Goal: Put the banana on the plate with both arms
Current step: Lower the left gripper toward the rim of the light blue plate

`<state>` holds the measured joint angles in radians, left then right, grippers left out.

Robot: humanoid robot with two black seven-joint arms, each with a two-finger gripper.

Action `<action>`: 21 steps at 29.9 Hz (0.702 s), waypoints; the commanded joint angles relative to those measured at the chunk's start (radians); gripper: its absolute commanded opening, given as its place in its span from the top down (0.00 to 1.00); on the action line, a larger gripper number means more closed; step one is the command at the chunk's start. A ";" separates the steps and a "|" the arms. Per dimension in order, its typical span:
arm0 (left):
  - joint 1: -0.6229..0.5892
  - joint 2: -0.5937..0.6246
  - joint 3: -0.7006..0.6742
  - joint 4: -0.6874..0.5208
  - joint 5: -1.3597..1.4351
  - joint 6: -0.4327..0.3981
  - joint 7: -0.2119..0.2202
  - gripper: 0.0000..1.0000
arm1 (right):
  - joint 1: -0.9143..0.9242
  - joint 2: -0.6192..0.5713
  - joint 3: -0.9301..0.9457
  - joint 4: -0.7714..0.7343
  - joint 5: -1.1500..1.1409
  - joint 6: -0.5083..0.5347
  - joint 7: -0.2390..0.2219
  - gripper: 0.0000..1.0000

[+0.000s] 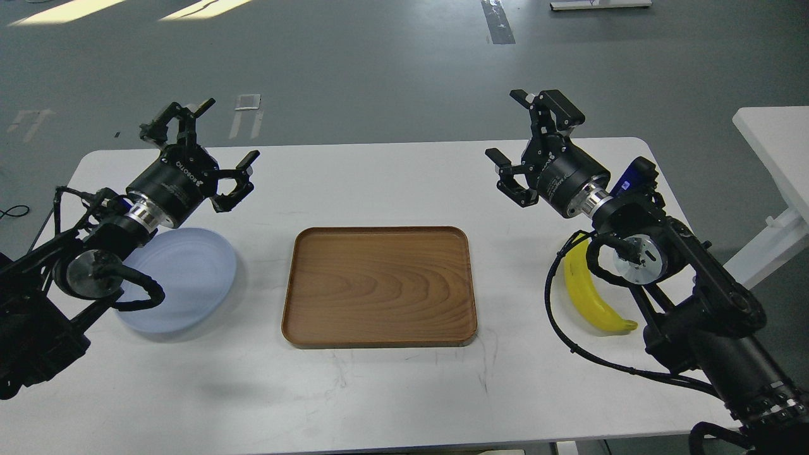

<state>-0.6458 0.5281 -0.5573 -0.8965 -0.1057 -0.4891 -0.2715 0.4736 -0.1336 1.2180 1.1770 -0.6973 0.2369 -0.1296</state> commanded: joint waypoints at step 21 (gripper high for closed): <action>0.025 0.010 0.002 0.031 0.006 0.003 0.008 0.02 | -0.023 0.011 -0.006 0.001 -0.001 -0.047 -0.012 0.00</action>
<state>-0.6226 0.5322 -0.5553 -0.8651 -0.1004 -0.4850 -0.2625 0.4533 -0.1145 1.2165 1.1741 -0.7003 0.1901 -0.1416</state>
